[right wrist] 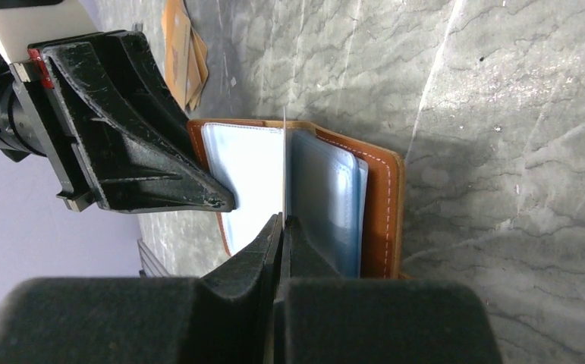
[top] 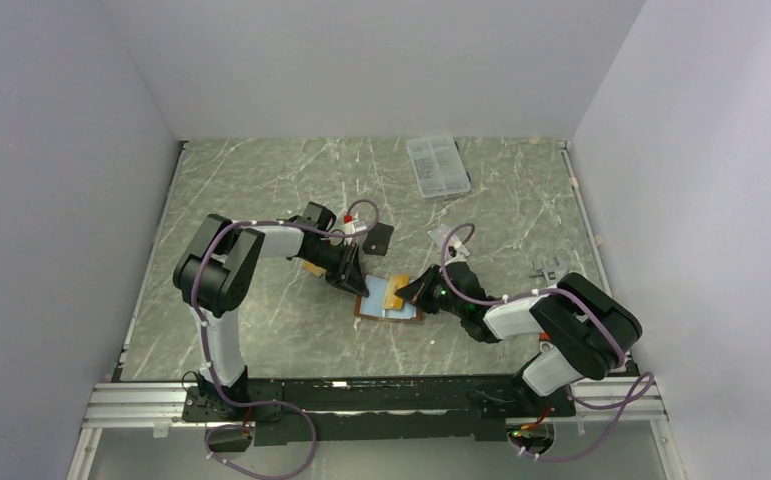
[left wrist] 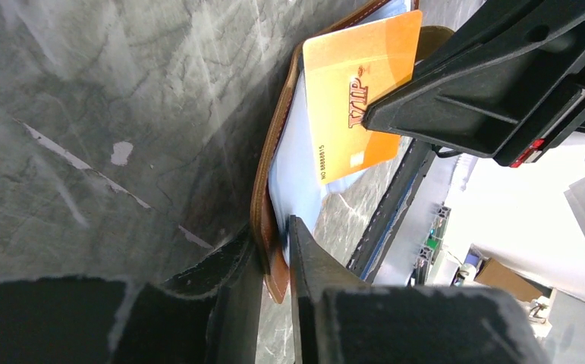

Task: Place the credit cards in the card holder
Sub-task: Insert the credit card into the card holder.

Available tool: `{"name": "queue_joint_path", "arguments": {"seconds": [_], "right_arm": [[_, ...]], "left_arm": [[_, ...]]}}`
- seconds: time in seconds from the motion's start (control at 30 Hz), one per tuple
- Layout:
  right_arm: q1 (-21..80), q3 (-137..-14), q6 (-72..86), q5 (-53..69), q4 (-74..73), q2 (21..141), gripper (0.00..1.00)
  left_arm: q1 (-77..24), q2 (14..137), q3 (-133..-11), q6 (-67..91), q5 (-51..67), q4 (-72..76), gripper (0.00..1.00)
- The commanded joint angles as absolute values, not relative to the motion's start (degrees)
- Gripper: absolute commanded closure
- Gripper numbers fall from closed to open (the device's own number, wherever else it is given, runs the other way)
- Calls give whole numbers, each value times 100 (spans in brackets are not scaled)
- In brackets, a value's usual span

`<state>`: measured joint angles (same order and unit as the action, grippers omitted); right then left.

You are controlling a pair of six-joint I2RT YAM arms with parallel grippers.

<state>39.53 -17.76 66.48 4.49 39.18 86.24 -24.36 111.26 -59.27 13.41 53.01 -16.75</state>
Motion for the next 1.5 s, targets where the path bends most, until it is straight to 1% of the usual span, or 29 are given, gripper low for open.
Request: {"name": "queue_joint_path", "arguments": {"seconds": [0.0, 0.1, 0.2, 0.3, 0.4, 0.57, 0.7, 0.93, 1.47], "right_arm": [[3997, -1964, 6535, 481, 4141, 8779, 100], [4019, -1953, 6520, 500, 4131, 8812, 100], [4021, -1930, 6501, 522, 4131, 8816, 100], [4025, -1918, 6504, 607, 4160, 8849, 100], [4042, -1888, 6515, 662, 4191, 8856, 100], [4052, -1864, 6456, 953, 4421, 8895, 100], [4052, -1915, 6401, 1223, 4543, 8953, 100], [4058, -1909, 6369, 1193, 4152, 8883, 100], [3855, -2086, 6161, 1485, 3468, 9282, 100]], "left_arm": [[-2452, 10986, -5919, 1415, 5411, -1547, 75], [-2443, 10999, -5924, 1441, 5450, -1536, 70], [-2427, 11013, -5923, 1441, 5463, -1527, 66], [-2417, 11022, -5919, 1463, 5467, -1521, 66], [-2404, 10998, -5876, 1516, 5473, -1468, 68], [-2369, 10990, -5836, 1591, 5508, -1381, 76], [-2348, 10985, -5793, 1643, 5553, -1305, 79], [-2342, 10993, -5788, 1661, 5603, -1266, 80], [-2347, 11020, -5818, 1623, 5599, -1306, 80]]}}
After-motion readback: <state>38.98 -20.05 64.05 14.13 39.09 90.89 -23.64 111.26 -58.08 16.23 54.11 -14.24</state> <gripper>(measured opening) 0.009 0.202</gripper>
